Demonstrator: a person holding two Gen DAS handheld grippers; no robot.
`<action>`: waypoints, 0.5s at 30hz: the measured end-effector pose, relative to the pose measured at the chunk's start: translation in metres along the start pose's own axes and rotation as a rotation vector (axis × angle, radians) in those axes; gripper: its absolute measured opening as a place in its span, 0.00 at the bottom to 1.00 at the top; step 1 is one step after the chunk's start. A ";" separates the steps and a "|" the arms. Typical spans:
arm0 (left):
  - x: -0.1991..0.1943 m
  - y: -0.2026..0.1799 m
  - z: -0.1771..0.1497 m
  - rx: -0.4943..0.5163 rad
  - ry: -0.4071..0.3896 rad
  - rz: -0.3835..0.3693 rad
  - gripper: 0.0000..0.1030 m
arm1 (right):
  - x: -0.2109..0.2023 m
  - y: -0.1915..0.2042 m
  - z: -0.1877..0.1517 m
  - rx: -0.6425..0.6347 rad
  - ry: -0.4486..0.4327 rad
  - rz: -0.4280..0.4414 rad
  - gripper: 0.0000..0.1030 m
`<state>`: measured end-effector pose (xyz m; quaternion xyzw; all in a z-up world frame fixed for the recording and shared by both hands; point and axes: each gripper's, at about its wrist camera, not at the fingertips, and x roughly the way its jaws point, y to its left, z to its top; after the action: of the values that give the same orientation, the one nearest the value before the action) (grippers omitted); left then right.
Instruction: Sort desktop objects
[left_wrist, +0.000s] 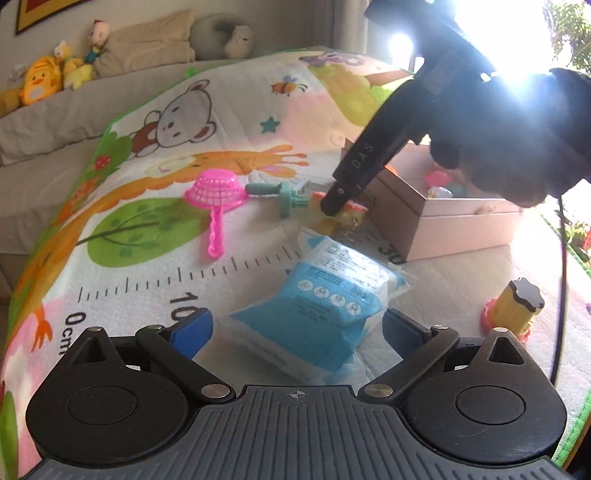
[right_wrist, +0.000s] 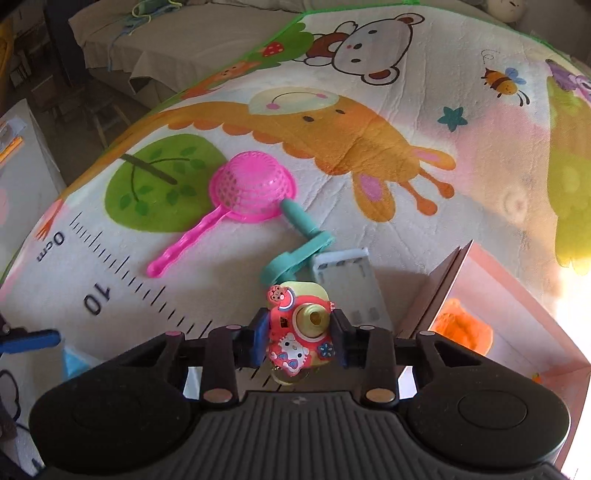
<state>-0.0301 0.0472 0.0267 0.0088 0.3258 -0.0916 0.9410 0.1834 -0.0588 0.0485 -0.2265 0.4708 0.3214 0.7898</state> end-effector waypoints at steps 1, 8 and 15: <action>0.000 -0.003 -0.001 0.013 0.002 0.006 0.98 | -0.008 0.008 -0.013 -0.008 0.002 0.025 0.33; 0.006 -0.018 -0.007 0.096 0.035 0.082 0.99 | -0.064 0.025 -0.095 0.034 -0.044 0.108 0.33; 0.015 -0.003 0.009 0.064 0.034 0.300 0.99 | -0.107 0.020 -0.156 0.116 -0.194 0.054 0.56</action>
<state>-0.0137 0.0413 0.0244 0.0889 0.3334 0.0398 0.9377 0.0386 -0.1795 0.0715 -0.1353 0.4162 0.3350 0.8344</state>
